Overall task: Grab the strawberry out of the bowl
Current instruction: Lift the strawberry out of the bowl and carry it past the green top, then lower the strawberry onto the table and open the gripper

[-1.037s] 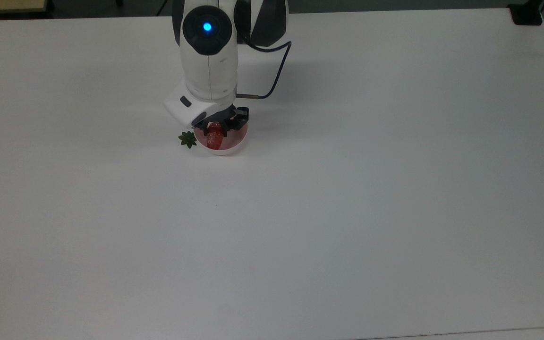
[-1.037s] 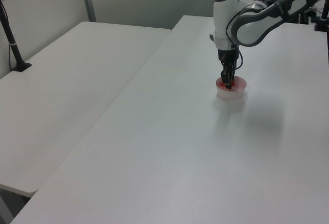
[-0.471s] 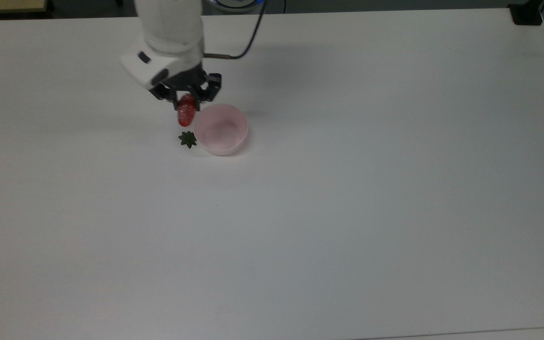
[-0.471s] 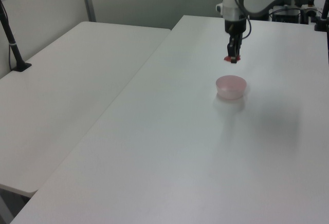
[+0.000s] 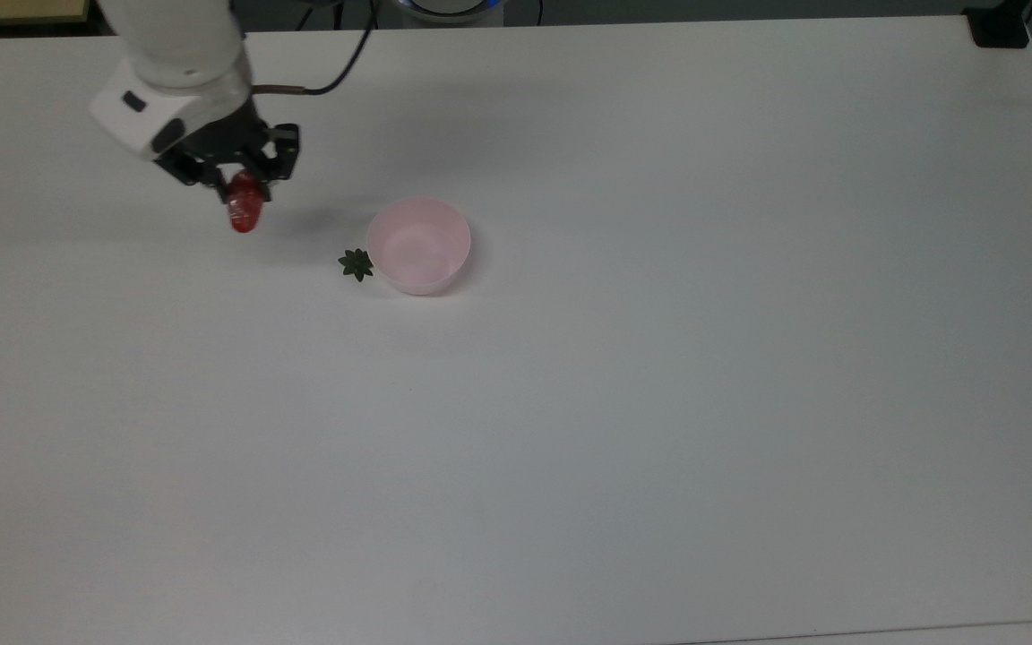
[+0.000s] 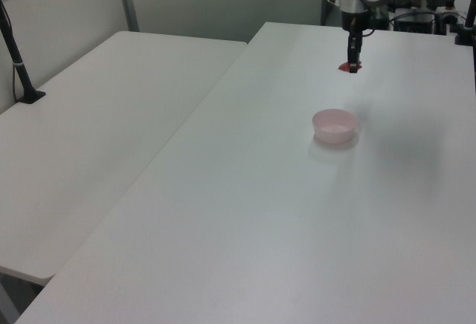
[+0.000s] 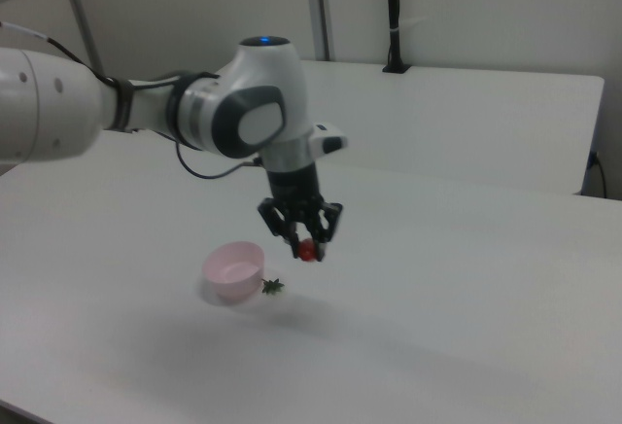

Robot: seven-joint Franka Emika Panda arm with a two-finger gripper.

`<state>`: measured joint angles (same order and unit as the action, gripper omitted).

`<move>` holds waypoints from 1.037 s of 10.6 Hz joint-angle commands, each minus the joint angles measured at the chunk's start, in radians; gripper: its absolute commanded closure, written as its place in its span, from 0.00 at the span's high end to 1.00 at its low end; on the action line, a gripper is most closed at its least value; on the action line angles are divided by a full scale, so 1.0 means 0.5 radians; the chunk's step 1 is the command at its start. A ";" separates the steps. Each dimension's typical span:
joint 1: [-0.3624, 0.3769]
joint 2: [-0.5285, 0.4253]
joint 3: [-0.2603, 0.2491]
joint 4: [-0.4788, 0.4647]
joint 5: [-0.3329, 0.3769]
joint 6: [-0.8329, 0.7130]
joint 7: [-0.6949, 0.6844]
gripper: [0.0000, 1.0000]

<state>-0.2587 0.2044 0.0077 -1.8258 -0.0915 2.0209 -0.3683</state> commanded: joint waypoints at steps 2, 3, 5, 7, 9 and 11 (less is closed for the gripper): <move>-0.099 0.238 -0.006 0.019 -0.010 0.366 -0.159 0.32; -0.114 0.275 -0.006 0.019 -0.068 0.397 -0.159 0.33; -0.118 0.327 -0.006 0.019 -0.093 0.437 -0.156 0.42; -0.118 0.321 -0.006 0.025 -0.072 0.434 -0.126 0.70; -0.112 0.309 -0.006 0.031 -0.066 0.434 -0.007 1.00; -0.102 0.254 0.003 0.099 -0.062 0.398 0.098 1.00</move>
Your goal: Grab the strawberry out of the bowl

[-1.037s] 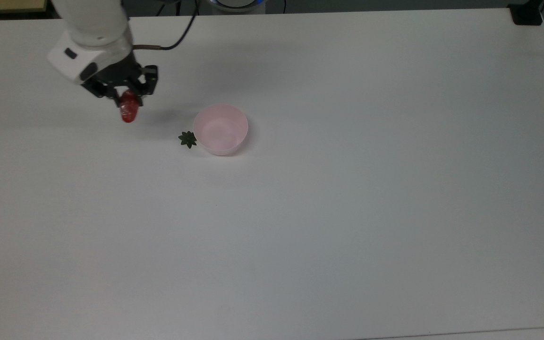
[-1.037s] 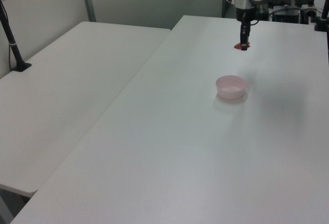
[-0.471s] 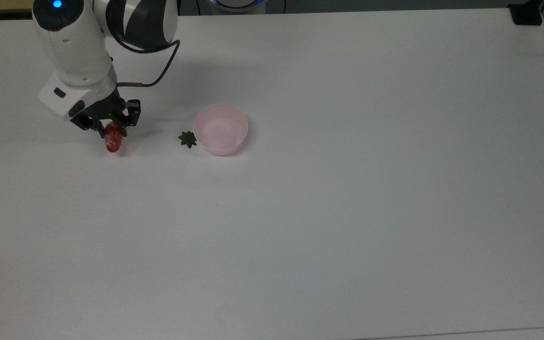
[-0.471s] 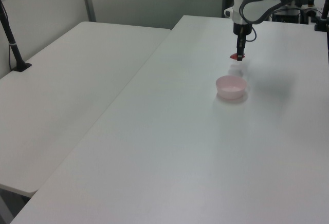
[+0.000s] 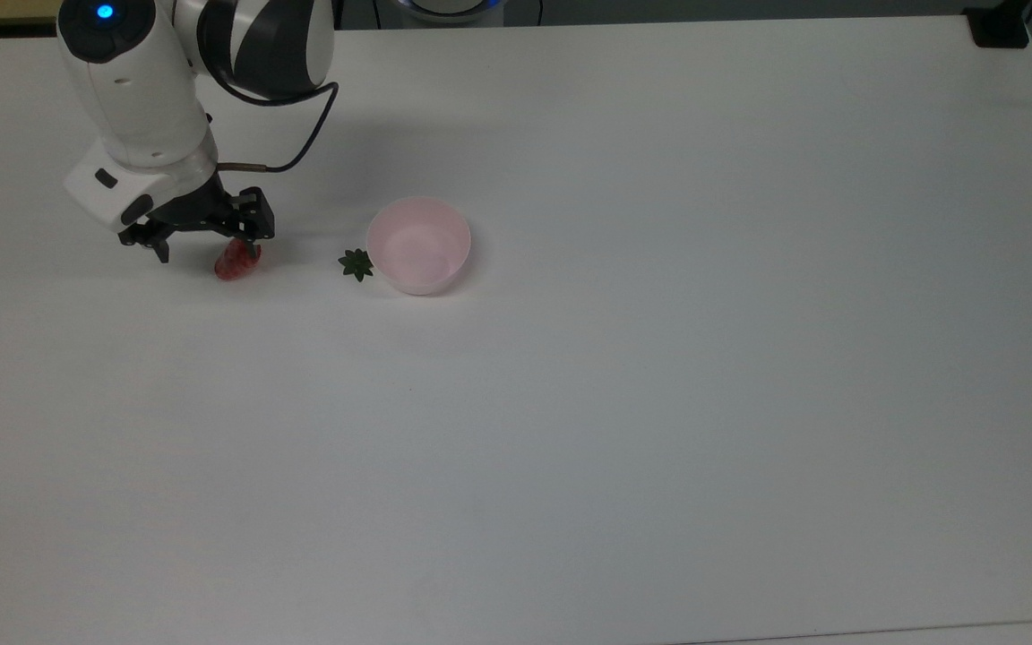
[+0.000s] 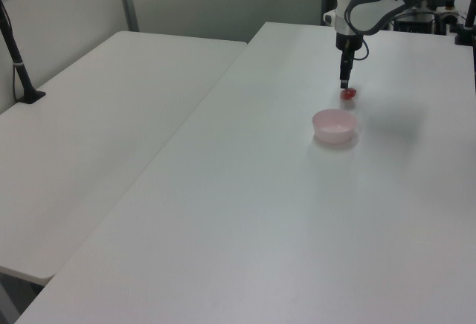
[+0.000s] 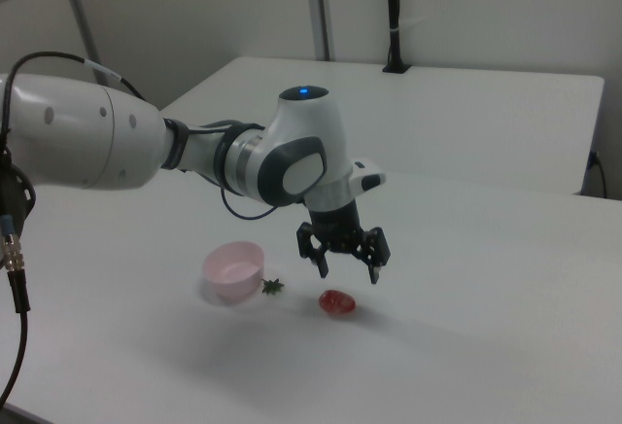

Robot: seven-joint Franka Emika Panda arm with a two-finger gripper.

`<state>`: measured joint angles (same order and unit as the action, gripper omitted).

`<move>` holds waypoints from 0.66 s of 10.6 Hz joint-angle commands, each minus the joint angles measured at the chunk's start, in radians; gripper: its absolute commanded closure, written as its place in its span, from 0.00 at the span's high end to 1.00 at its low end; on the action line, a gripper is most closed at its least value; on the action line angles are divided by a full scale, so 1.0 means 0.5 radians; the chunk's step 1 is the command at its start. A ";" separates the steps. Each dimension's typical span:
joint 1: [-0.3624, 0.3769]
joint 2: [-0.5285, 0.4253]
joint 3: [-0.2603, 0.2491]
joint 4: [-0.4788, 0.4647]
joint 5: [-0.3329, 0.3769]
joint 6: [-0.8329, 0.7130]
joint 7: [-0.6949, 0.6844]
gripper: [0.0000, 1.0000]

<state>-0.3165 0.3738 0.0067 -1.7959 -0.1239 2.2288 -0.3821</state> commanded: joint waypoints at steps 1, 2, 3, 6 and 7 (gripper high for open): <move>0.016 -0.152 0.017 0.045 0.005 -0.064 0.214 1.00; 0.028 -0.207 0.020 0.088 0.008 -0.174 0.331 1.00; 0.068 -0.253 0.023 0.164 0.018 -0.327 0.426 1.00; 0.200 -0.498 0.023 0.236 0.054 -0.683 0.656 1.00; 0.252 -0.584 0.017 0.239 0.109 -0.769 0.745 1.00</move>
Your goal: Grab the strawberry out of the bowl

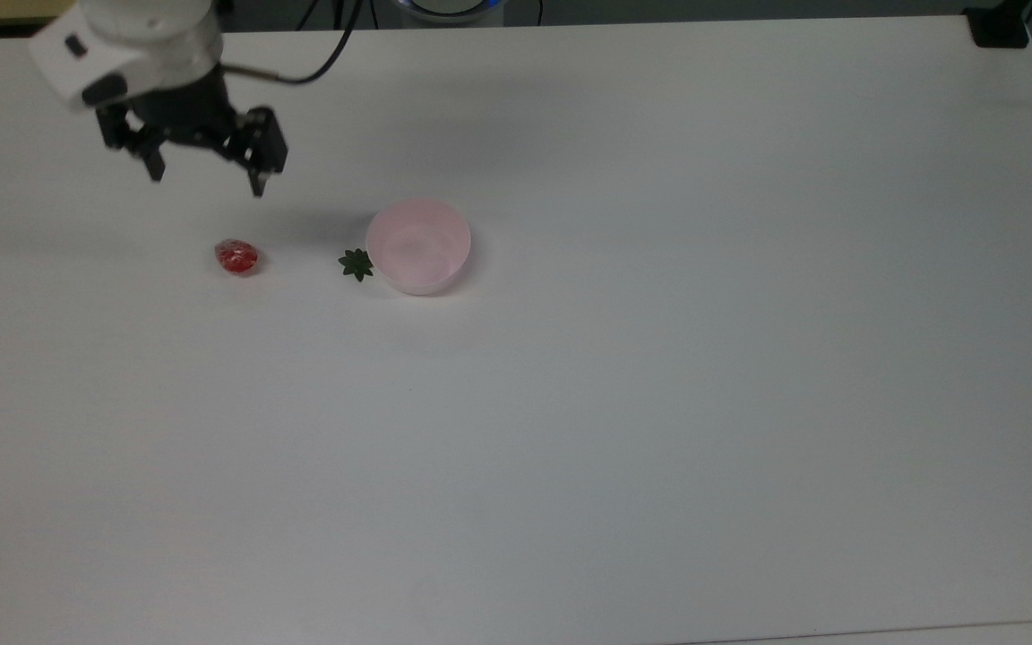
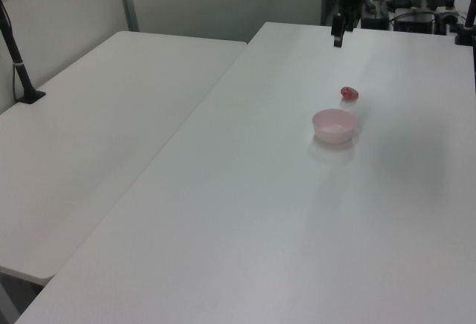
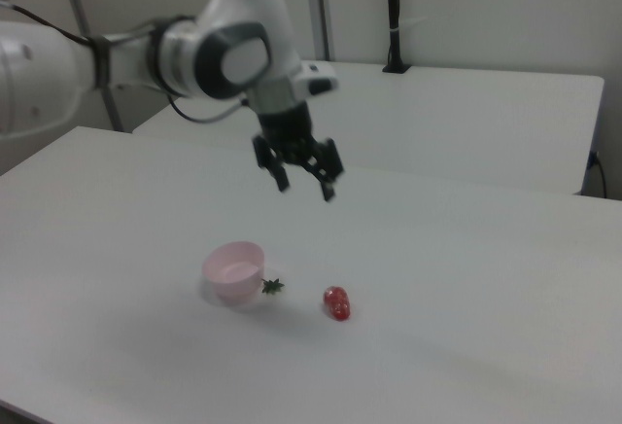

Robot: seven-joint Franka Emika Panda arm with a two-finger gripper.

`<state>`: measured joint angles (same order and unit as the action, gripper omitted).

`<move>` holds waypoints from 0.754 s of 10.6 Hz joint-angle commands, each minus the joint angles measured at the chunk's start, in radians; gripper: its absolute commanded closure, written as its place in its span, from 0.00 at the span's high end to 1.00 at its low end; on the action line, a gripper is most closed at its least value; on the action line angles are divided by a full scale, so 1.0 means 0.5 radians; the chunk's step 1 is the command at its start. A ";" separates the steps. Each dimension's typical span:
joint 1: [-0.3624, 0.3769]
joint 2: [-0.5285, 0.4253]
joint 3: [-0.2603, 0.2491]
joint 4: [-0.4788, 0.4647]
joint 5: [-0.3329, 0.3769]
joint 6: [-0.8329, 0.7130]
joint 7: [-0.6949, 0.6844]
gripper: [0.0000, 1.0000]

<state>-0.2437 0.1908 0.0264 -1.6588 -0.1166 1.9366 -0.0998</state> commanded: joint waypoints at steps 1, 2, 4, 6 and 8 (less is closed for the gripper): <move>0.155 -0.304 -0.025 -0.039 0.107 -0.240 0.257 1.00; 0.223 -0.381 -0.040 -0.045 0.117 -0.277 0.367 1.00; 0.394 -0.489 -0.117 -0.054 0.147 -0.345 0.594 1.00; 0.609 -0.529 -0.245 -0.085 0.147 -0.354 0.614 1.00; 0.632 -0.523 -0.255 -0.082 0.138 -0.321 0.556 1.00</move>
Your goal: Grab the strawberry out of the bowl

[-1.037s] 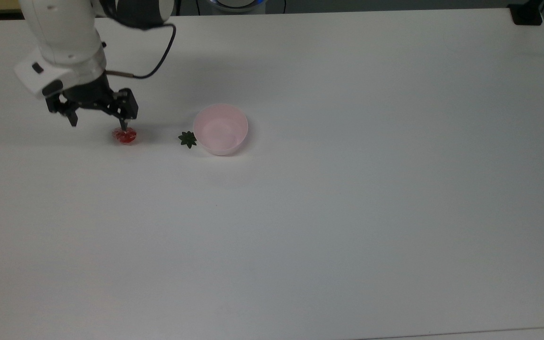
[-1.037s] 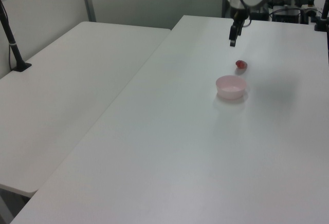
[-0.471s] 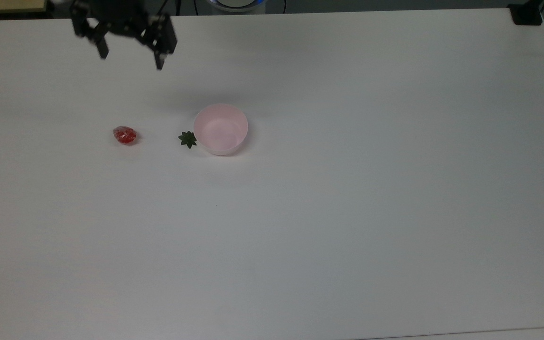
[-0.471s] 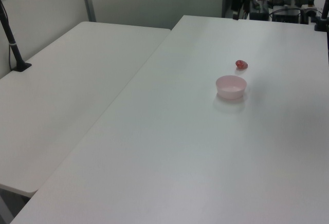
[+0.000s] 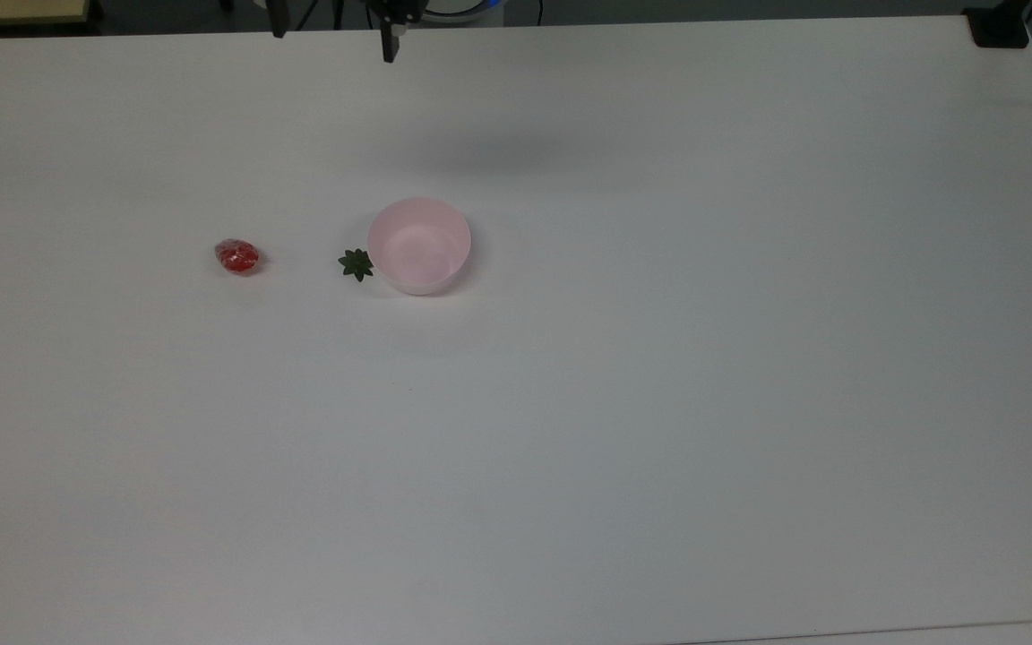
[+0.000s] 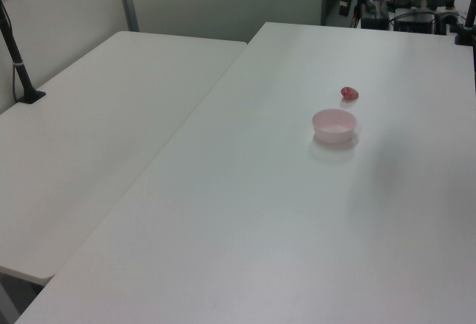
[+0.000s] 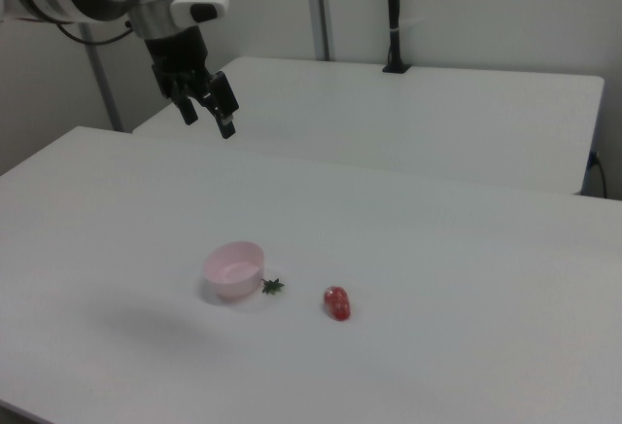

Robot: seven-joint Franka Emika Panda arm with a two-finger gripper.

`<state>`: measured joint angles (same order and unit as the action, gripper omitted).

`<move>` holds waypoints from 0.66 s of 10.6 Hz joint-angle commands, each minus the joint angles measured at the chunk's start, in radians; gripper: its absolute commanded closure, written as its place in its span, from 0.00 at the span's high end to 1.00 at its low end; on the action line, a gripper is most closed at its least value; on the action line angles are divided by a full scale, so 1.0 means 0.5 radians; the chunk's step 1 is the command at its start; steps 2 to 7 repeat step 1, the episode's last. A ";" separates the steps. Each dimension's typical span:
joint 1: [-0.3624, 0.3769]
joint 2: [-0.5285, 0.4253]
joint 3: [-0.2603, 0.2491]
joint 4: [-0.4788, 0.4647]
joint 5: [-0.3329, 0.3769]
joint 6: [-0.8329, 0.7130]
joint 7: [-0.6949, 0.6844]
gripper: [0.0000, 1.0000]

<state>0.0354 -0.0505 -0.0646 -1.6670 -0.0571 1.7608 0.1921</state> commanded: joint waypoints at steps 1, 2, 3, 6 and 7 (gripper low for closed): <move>0.073 -0.037 -0.070 -0.071 0.022 0.031 -0.089 1.00; 0.073 -0.037 -0.070 -0.071 0.022 0.031 -0.089 1.00; 0.073 -0.037 -0.070 -0.071 0.022 0.031 -0.089 1.00; 0.073 -0.037 -0.070 -0.071 0.022 0.031 -0.089 1.00; 0.073 -0.037 -0.070 -0.071 0.022 0.031 -0.089 1.00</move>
